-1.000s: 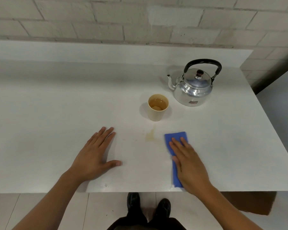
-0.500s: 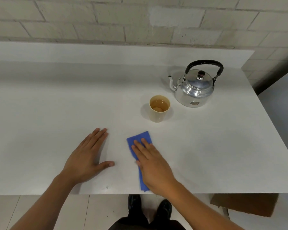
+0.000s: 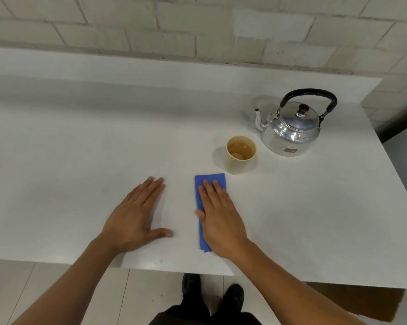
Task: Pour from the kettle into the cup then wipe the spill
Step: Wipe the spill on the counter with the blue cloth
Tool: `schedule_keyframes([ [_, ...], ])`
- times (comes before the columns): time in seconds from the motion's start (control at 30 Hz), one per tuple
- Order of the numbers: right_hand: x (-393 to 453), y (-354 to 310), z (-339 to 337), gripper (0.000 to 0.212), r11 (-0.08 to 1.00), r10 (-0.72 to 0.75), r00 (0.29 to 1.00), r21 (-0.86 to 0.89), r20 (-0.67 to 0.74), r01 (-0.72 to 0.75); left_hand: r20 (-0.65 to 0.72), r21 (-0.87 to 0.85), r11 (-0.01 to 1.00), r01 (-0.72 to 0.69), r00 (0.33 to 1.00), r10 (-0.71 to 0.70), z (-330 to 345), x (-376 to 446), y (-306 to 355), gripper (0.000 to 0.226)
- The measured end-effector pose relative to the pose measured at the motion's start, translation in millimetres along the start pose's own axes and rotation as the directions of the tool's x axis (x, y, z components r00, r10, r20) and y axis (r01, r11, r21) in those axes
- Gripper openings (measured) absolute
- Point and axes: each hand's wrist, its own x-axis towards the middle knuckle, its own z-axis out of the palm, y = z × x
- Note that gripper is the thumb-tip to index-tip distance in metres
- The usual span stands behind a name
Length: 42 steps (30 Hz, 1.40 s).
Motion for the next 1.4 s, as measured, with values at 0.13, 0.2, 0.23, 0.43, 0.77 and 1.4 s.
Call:
schedule_keyframes([
  [0.13,-3.3,-34.9,9.4,0.06,0.968,-0.248,0.966,-0.01,0.07,0.25,0.002,-0.007,1.0,-0.021,1.0,0.021,0.8,-0.5,-1.0,0.127],
  [0.2,-27.4,-23.5,8.8,0.056,0.93,-0.365,0.926,-0.009,0.099,0.368,-0.001,-0.016,0.999,-0.028,1.0,0.028,1.2,-1.3,-1.6,0.128],
  [0.23,-39.1,-11.1,7.3,0.055,0.922,-0.386,0.917,0.003,0.1,0.387,-0.001,-0.019,0.999,-0.03,1.0,0.03,0.6,-1.1,-2.2,0.129],
  [0.43,-54.5,57.1,-9.4,0.059,0.995,-0.102,0.994,0.02,0.033,0.102,-0.004,-0.003,0.999,-0.049,0.999,0.048,-1.7,-2.1,-2.0,0.119],
  [0.77,19.0,-47.8,13.6,0.064,0.974,-0.227,0.973,-0.008,0.044,0.228,-0.03,-0.104,0.994,-0.046,0.999,0.043,0.6,-2.8,-4.7,0.093],
  [1.4,-28.1,80.6,-20.8,0.059,0.99,-0.138,0.99,0.024,0.024,0.138,0.014,0.018,1.0,-0.015,1.0,0.015,-2.4,-1.4,1.7,0.115],
])
